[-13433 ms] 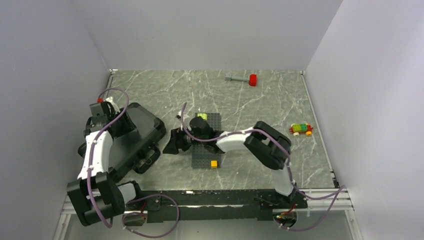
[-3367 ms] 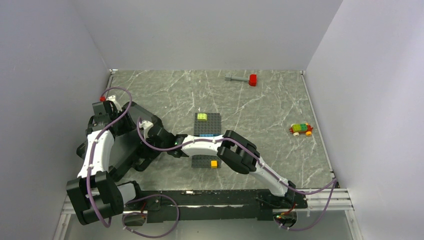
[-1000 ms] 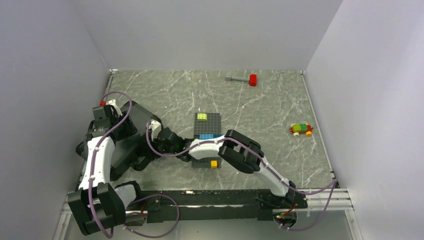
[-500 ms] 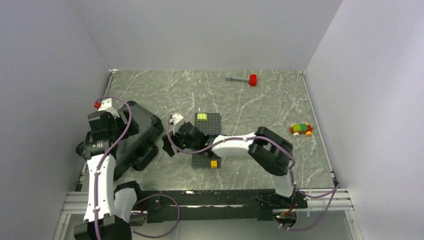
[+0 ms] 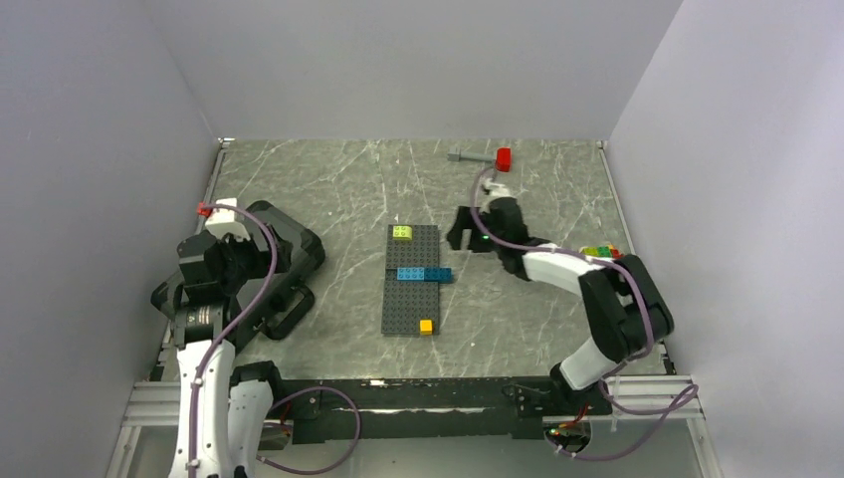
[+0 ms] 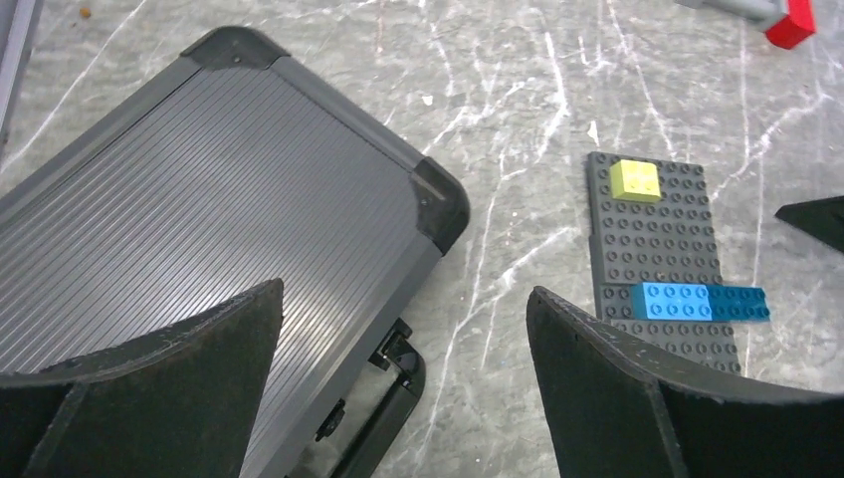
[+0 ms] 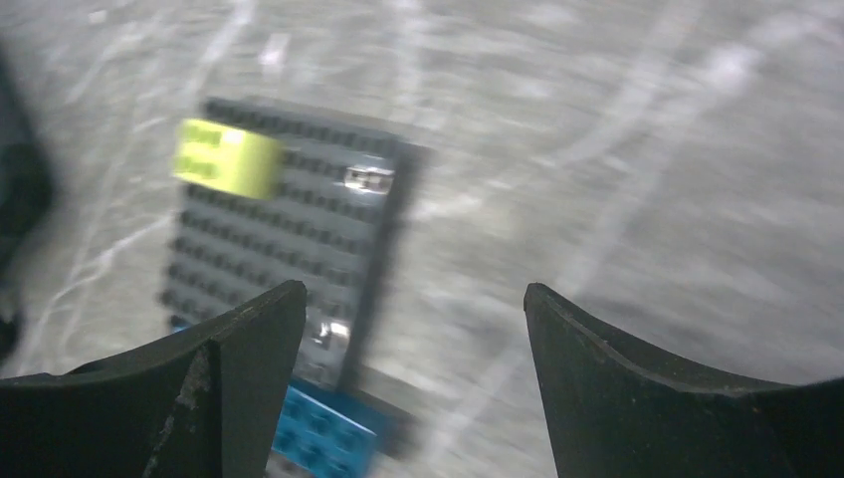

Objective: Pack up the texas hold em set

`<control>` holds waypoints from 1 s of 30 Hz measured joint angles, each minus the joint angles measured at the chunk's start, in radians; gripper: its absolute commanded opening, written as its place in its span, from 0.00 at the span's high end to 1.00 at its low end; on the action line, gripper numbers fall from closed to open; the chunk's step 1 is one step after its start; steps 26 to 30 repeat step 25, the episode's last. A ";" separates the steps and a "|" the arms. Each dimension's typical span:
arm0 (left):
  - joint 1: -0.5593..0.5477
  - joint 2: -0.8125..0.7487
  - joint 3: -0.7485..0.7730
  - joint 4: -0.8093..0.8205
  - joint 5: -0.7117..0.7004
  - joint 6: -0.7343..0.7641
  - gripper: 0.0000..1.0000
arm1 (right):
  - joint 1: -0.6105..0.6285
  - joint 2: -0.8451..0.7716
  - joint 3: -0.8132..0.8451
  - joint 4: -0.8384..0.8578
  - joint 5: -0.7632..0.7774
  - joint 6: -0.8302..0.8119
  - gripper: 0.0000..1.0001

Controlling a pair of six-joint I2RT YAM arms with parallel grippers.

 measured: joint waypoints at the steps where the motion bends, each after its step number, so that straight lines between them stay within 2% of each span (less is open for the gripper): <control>1: -0.006 -0.019 -0.005 0.008 0.008 0.005 0.02 | -0.057 -0.026 -0.032 -0.018 -0.010 0.002 0.15; 6: -0.020 -0.071 -0.010 0.023 0.043 0.022 0.01 | -0.253 -0.251 -0.114 -0.124 -0.020 -0.003 0.14; 11: -0.025 -0.116 -0.021 0.036 0.056 0.026 0.01 | -0.300 -0.496 -0.119 -0.166 0.051 -0.053 0.14; 15: -0.026 -0.135 -0.021 0.038 0.057 0.026 0.01 | -0.301 -0.619 -0.144 -0.166 0.136 -0.101 0.14; 24: -0.026 -0.154 -0.021 0.035 0.047 0.026 0.01 | -0.301 -0.690 -0.223 -0.167 0.261 -0.154 0.15; 30: -0.026 -0.159 -0.021 0.035 0.046 0.026 0.01 | -0.301 -0.694 -0.226 -0.167 0.267 -0.157 0.14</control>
